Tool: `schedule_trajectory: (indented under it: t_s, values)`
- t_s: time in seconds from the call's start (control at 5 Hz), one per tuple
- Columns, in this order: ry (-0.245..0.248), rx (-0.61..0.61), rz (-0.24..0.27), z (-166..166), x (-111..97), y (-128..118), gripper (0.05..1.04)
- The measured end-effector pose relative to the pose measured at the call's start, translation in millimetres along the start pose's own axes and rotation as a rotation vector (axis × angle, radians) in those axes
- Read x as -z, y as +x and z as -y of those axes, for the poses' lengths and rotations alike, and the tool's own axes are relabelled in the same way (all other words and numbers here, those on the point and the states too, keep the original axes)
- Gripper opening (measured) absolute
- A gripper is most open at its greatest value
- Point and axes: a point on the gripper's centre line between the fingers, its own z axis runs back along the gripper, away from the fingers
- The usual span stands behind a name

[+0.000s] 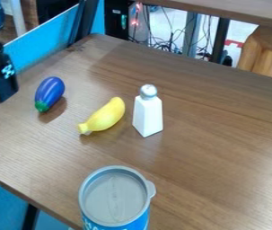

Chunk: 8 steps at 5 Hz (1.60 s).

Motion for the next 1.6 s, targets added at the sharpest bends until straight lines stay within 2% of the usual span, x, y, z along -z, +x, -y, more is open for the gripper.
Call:
schedule_trajectory:
  t_s: [0.4,0.6,0.8,1.0,1.2,1.4,1.6]
  values:
    - [0.016,-0.028,0.064,-27,8,28,1.000]
    - [0.069,-0.073,0.029,-36,32,44,1.000]
    - [0.066,-0.089,0.050,-32,49,67,1.000]
    - [0.078,-0.122,0.044,-37,62,83,1.000]
    - [0.075,-0.142,0.027,-44,71,94,1.000]
    - [0.056,-0.140,-0.030,-48,88,98,1.000]
    - [0.073,-0.142,-0.091,-56,104,96,1.000]
